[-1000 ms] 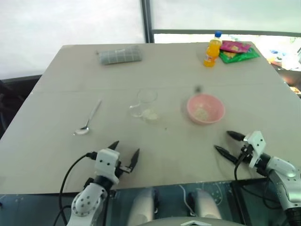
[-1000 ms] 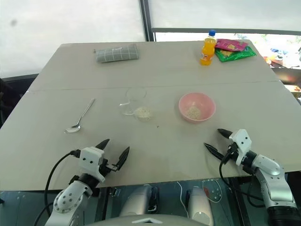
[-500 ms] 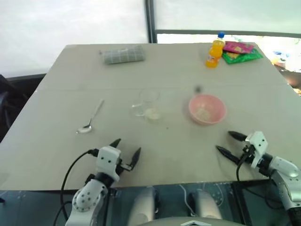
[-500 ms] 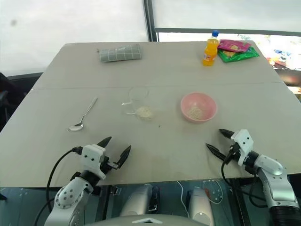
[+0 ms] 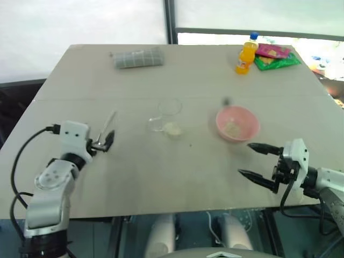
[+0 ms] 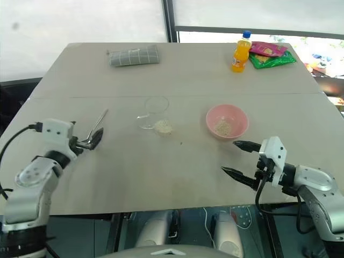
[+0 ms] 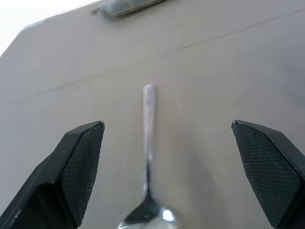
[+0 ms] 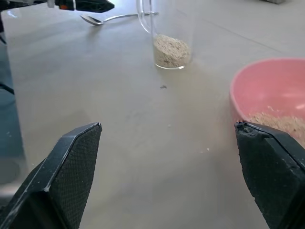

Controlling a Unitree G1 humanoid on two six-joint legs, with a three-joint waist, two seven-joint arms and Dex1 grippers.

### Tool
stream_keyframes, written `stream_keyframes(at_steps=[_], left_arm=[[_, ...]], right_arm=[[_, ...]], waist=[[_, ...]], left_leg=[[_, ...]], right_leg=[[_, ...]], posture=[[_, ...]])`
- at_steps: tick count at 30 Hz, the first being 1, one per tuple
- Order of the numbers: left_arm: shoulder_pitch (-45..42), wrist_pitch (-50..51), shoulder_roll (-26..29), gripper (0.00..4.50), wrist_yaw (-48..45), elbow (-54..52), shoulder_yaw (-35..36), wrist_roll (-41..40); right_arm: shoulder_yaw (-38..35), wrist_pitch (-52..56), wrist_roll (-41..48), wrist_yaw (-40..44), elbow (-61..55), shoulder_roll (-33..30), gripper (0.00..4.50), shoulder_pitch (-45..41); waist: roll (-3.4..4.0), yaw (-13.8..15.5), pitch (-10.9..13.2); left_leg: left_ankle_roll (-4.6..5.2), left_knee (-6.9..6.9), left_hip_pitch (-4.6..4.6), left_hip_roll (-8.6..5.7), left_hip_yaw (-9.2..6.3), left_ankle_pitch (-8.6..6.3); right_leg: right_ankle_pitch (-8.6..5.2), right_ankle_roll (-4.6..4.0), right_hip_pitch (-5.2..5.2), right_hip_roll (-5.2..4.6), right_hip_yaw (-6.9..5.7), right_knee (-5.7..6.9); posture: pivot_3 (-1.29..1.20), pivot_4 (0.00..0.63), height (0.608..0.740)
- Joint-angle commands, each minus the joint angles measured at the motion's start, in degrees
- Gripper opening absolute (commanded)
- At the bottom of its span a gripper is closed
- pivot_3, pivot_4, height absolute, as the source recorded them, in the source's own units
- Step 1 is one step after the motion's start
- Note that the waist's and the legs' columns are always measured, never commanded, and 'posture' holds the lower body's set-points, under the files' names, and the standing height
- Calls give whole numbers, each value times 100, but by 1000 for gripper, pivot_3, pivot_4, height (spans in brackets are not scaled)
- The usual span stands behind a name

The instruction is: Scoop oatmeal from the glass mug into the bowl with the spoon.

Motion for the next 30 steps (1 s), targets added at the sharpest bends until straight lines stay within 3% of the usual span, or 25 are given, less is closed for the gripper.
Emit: stream_keyframes(at_steps=[1, 6, 18, 21, 28, 29, 30], left_arm=[[-174, 680, 394, 4459, -175, 422, 237, -137], [-312, 761, 669, 4459, -859, 962, -60, -256], [-726, 252, 848, 4459, -1597, 1839, -732, 22], [-687, 456, 806, 3696, -1621, 1833, -701, -58], [-500, 813, 515, 377, -1534, 1608, -418, -419], [-453, 773, 507, 43, -1533, 1574, -433, -388], [-428, 747, 479, 43, -1518, 1549, -424, -386]], right_arm=[[-67, 338, 325, -229, -522, -54, 4500, -380], [-55, 755, 582, -370, -788, -147, 4500, -826], [101, 840, 420, -355, -750, -168, 4500, -1017], [108, 851, 428, -377, -771, -163, 4500, -1044], [114, 839, 447, -289, -750, -187, 4500, -1057], [118, 836, 443, -276, -737, -188, 4500, -1062], [124, 832, 434, -261, -706, -186, 4500, -1085]], waist=[[-2, -11, 7], [-14, 17, 20], [-11, 50, 24], [-10, 52, 23], [14, 7, 10], [16, 2, 9], [21, 1, 6]], left_leg=[[0, 0, 0, 0, 0, 0], [-3, -2, -1, 3, 3, -1], [-30, 0, -6, -5, -1, -16], [-30, 1, -6, -9, -1, -15], [-28, 1, 3, -10, 0, -15], [-28, 1, 3, -8, -1, -14], [-28, 1, 4, -7, 0, -14]], right_leg=[[0, 0, 0, 0, 0, 0], [1, -1, -2, -2, -1, -1], [3, -4, -1, -21, -8, -3], [3, -4, 0, -24, -8, -2], [3, -4, 3, -22, -5, 4], [3, -4, 3, -19, -5, 5], [3, -4, 3, -17, -4, 5]], posture=[[0, 150, 718], [0, 150, 718], [0, 150, 718], [0, 150, 718], [0, 150, 718], [0, 150, 718], [0, 150, 718]])
